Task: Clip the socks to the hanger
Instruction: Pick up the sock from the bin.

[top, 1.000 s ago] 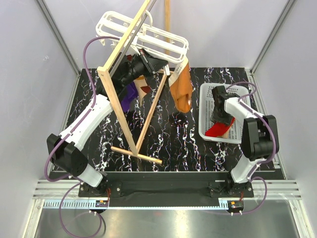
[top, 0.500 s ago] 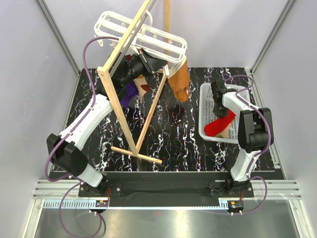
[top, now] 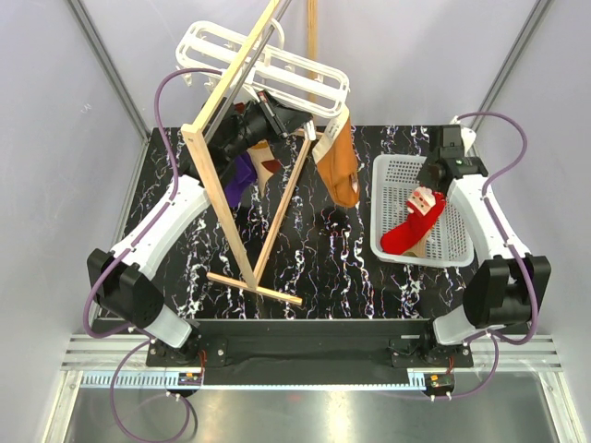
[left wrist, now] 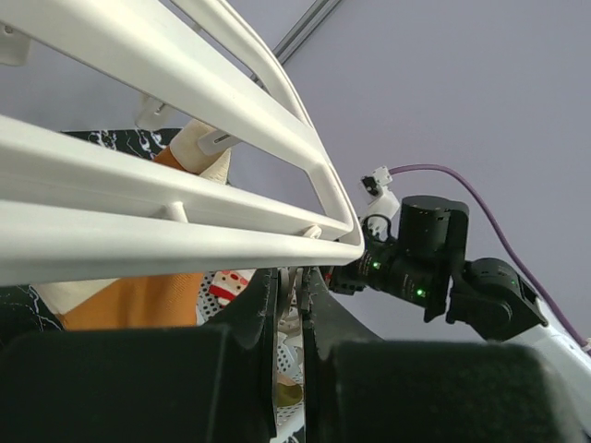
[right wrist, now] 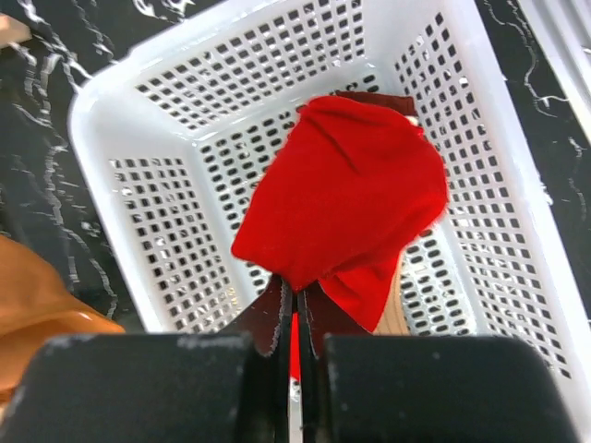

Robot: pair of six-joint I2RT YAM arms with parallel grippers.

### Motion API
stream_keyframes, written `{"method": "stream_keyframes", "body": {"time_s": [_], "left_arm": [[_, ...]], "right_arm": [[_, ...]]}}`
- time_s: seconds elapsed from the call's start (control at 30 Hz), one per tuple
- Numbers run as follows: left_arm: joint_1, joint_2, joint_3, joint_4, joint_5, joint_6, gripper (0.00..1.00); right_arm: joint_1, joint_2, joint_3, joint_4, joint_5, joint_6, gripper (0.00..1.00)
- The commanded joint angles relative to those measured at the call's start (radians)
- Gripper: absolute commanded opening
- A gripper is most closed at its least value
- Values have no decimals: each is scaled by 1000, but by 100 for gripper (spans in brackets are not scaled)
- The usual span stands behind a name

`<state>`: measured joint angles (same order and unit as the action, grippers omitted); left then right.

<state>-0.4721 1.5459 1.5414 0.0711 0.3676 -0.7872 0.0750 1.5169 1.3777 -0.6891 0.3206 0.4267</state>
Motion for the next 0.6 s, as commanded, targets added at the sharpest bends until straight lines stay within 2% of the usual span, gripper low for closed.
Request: {"method": "stream_keyframes", "body": {"time_s": [0.0, 0.23, 0.43, 0.57], "left_arm": [[10, -32, -15, 32, 8, -9, 0], [10, -35, -17, 36, 10, -14, 0], [12, -35, -18, 39, 14, -17, 0], [12, -35, -18, 41, 13, -17, 0]], "right_arm": [[-12, -35, 34, -21, -64, 36, 0], [-20, -106, 75, 46, -95, 0, 0], [-27, -14, 293, -9, -127, -89, 0], [-26, 3, 301, -37, -218, -95, 0]]}}
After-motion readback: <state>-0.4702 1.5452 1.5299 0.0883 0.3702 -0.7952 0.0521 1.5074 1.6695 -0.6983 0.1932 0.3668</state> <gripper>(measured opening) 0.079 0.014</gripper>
